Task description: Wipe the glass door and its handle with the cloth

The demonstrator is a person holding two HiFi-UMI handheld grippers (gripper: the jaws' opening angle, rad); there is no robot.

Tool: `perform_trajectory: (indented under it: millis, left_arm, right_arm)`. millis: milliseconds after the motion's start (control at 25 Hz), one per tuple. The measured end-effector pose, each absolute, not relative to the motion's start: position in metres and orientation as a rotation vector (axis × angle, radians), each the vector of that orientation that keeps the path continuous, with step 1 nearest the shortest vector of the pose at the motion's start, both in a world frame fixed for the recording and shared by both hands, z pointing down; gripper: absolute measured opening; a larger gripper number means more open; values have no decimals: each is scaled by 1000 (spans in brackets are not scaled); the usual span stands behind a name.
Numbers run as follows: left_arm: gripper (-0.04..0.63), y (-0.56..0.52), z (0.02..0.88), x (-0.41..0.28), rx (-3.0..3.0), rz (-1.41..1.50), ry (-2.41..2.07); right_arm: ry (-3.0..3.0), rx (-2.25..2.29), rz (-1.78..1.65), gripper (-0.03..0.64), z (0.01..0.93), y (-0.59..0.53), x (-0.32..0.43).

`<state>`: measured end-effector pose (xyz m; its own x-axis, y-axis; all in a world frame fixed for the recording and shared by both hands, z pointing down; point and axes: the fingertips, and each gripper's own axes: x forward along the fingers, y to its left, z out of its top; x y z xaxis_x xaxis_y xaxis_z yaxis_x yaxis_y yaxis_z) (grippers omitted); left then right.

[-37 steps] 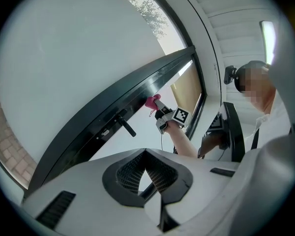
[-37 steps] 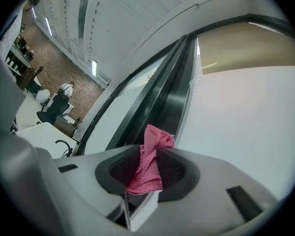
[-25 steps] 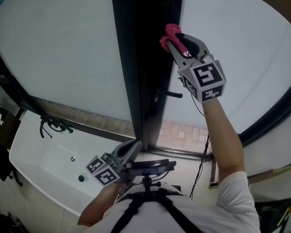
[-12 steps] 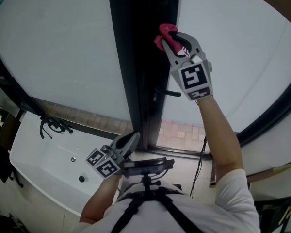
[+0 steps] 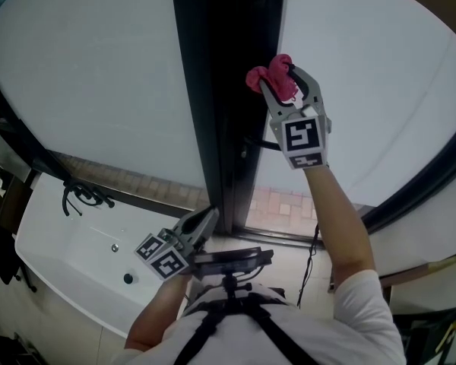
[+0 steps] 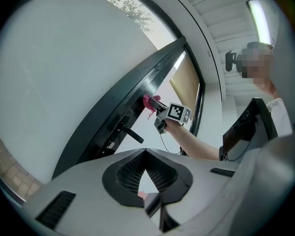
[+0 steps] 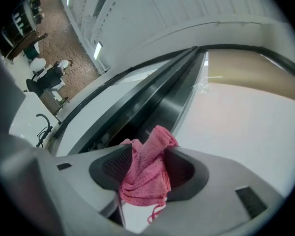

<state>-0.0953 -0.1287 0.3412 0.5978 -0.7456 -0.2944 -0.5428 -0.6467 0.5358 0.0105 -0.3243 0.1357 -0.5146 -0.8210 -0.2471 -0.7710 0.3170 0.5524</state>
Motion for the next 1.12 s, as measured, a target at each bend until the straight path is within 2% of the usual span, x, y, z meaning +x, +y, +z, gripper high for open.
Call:
perform_trajectory:
  millis: [80,160,240,920,1120]
  left_arm:
    - [2,-130,342,-95,2432,-707,-1028]
    - [2,-130,344,-93,2430,-708,-1021]
    - [2,-130,346,-91,2427,-706,-1017]
    - [2,-129,346,-102,2397,-706,-1058]
    - [2,-130,344,-106,2391,-709,-1073]
  right_arm:
    - [-2473,1507,-974,176,139,-325,11]
    - [-2440,1501,-996,92,144,-323,12]
    - [-2438,1481,-993,73,147,-320,12]
    - [-2471,1500,-1319,66,32,-301,-2]
    - [-2385,1470,-1409,66,32,-305,-17]
